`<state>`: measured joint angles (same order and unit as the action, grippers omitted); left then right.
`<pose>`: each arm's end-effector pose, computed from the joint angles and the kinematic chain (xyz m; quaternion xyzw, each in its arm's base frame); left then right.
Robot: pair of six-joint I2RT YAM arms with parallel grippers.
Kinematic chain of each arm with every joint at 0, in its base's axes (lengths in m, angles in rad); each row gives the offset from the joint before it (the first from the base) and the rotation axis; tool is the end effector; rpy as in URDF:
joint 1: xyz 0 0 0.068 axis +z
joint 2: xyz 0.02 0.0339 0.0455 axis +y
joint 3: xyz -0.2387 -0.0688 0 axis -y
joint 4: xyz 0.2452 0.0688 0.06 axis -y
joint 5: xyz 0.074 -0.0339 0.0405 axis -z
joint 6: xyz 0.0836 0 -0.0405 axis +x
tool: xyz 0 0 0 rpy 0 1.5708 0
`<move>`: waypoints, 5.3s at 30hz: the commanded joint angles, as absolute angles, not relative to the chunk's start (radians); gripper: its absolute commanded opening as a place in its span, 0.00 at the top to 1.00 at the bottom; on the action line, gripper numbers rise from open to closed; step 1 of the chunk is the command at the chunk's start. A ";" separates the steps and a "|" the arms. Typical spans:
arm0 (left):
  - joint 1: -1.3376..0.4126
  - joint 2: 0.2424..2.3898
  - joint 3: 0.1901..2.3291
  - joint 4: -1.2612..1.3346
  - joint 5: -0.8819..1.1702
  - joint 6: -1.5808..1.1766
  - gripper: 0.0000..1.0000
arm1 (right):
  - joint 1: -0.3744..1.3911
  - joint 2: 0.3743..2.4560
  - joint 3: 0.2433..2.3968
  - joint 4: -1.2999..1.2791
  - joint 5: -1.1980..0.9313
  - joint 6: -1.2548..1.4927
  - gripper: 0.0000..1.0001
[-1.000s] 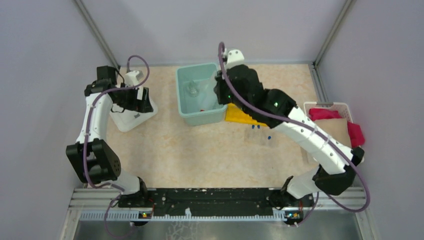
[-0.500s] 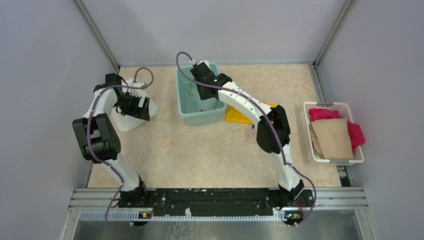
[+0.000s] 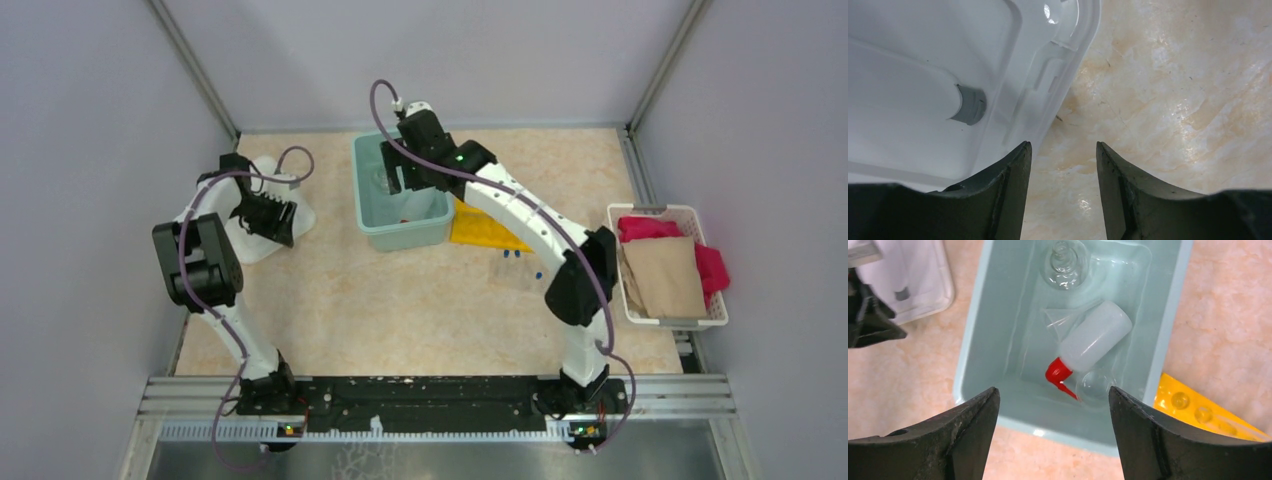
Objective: Organize the chemistry lab equipment
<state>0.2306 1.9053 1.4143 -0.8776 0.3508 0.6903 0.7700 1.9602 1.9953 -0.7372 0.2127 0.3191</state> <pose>0.3702 0.0574 0.1269 0.2403 0.9499 -0.1114 0.1662 0.3515 0.3162 0.3023 -0.1581 0.8892 0.1344 0.4078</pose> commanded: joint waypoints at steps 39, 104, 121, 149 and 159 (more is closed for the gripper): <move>0.136 1.445 1.500 -1.222 0.500 0.883 1.00 | 0.834 1.279 1.440 -0.382 -0.065 0.188 0.10; -0.166 1.354 1.741 -0.132 0.525 -0.697 1.00 | 1.150 1.757 1.392 0.916 0.588 -0.311 0.07; -0.143 1.347 1.792 -0.189 0.575 -0.749 0.86 | 1.140 1.948 1.501 1.247 0.663 -0.914 0.89; 0.184 1.355 1.741 -0.604 0.715 -0.338 0.01 | 1.101 1.695 1.287 0.316 0.663 -1.115 0.90; 0.200 1.317 1.601 -0.618 0.719 -0.222 0.01 | 1.093 1.766 1.346 0.176 0.679 -1.069 0.63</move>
<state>0.1894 1.3640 1.6215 -0.6300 0.6933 -0.2890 1.1007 1.7645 1.2644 0.2188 0.6632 -1.1320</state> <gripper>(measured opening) 0.989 0.332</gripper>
